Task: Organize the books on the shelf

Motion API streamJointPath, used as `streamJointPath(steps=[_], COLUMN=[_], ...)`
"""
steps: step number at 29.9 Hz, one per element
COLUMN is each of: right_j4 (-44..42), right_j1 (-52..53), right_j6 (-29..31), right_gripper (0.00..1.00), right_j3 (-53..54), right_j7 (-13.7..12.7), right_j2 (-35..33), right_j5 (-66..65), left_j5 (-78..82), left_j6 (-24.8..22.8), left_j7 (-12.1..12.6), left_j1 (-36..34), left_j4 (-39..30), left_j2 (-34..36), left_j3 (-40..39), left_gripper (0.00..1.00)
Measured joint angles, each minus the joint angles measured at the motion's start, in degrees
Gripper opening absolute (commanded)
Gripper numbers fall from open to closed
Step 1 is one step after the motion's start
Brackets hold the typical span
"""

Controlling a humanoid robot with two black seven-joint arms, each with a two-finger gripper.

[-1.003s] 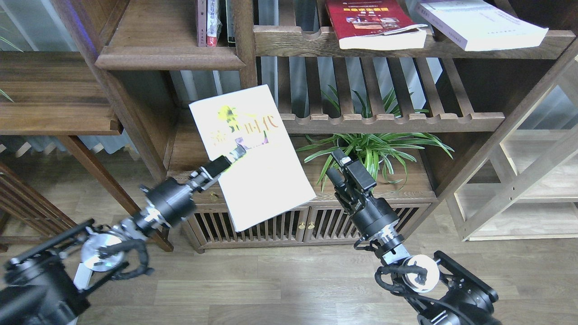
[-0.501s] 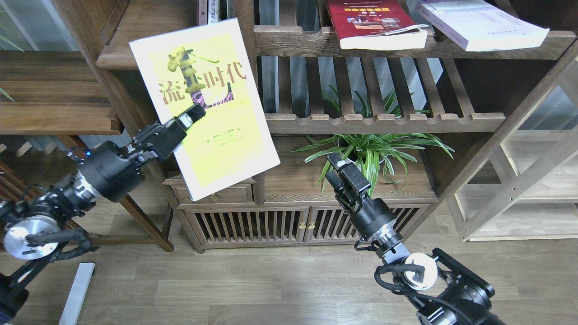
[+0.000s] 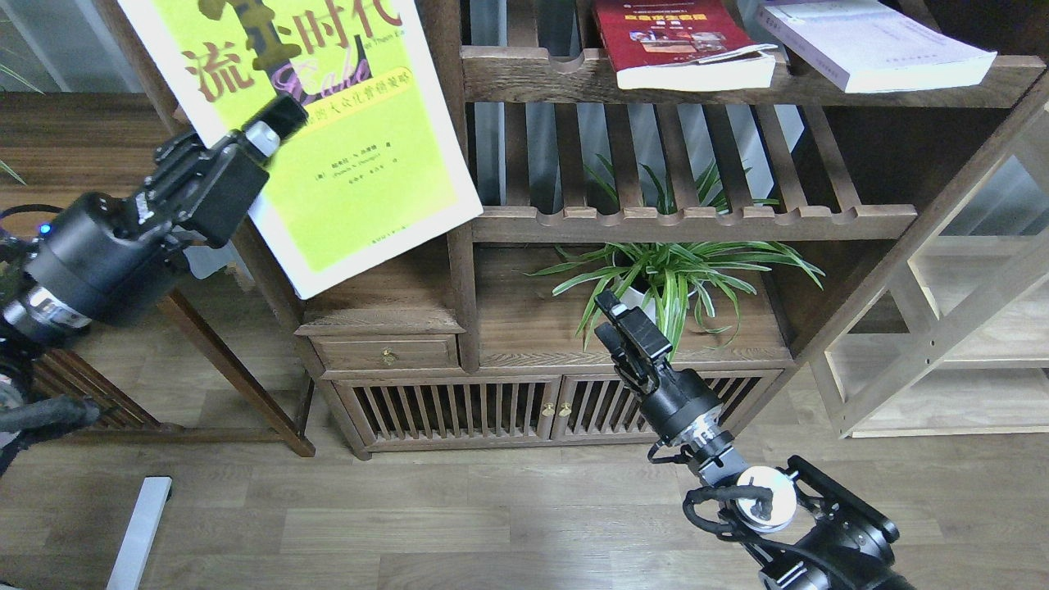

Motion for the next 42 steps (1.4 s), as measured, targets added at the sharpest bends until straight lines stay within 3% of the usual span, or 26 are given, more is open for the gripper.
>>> streamJointPath(steps=[8, 31, 42], right_j4=[-1.7, -1.6, -0.9], right_j1=[0.4, 0.4, 0.3], right_j6=[0.0, 0.0, 0.0], right_gripper=[0.87, 0.87, 0.87], right_j3=[0.0, -0.1, -0.1], right_j7=[0.0, 0.0, 0.0], right_j2=[0.8, 2.6, 4.0], right_j5=[0.0, -0.1, -1.6], left_j5=[2.1, 4.2, 8.6], left_j6=[0.7, 23.8, 24.9], left_j7=[0.1, 0.1, 3.8], left_j1=[3.6, 1.2, -6.9], left_j4=[0.0, 0.6, 3.6], left_j2=[-0.3, -0.6, -0.9], left_j3=[-9.7, -14.3, -10.7], left_gripper=[0.00, 0.00, 0.00])
